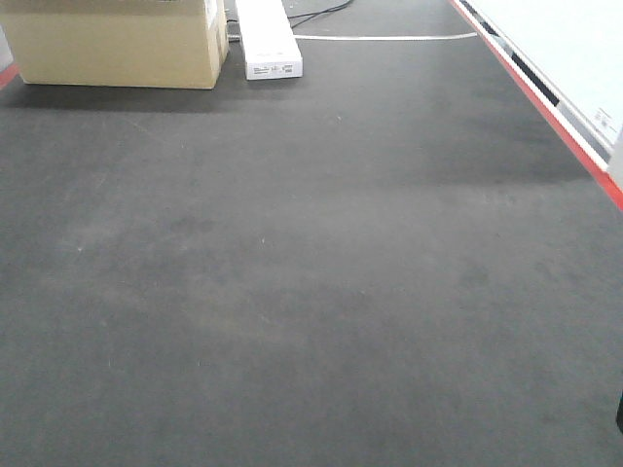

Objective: Move and align brake pads A on conveyor
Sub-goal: 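Drive up to the black belt conveyor holding both pads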

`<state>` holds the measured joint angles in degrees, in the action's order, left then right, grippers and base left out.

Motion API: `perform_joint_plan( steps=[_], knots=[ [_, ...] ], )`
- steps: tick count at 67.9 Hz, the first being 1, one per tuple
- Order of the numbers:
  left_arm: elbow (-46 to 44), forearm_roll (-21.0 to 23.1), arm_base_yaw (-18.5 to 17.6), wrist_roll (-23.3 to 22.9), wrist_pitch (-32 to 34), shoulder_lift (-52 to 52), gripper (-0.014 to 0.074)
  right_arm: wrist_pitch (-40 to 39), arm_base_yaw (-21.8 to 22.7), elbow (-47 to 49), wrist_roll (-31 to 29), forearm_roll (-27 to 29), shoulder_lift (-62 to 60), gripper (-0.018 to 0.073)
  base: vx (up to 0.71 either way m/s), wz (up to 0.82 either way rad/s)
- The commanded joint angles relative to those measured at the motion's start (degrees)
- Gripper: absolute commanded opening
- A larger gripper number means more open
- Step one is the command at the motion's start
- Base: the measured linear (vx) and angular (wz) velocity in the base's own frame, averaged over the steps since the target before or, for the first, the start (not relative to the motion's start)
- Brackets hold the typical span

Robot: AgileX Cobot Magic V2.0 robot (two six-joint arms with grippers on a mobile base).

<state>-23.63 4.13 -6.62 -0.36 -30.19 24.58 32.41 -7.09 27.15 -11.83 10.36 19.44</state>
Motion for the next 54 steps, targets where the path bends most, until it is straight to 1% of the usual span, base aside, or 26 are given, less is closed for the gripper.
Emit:
perform_joint_plan(
  steps=[1, 22, 54],
  knots=[
    [-1.60, 0.46, -0.32, -0.08, 5.39, 0.25, -0.0006, -5.45, 0.22, 1.80, -0.37, 0.26, 0.30, -0.0008, 0.21, 0.06],
    [-1.60, 0.46, -0.32, -0.08, 5.39, 0.25, -0.0006, -5.45, 0.22, 1.80, -0.37, 0.26, 0.30, -0.0008, 0.14, 0.05],
    [-1.60, 0.46, -0.32, -0.08, 5.39, 0.25, -0.0006, -5.45, 0.22, 1.80, -0.37, 0.26, 0.30, -0.0008, 0.01, 0.00]
  ],
)
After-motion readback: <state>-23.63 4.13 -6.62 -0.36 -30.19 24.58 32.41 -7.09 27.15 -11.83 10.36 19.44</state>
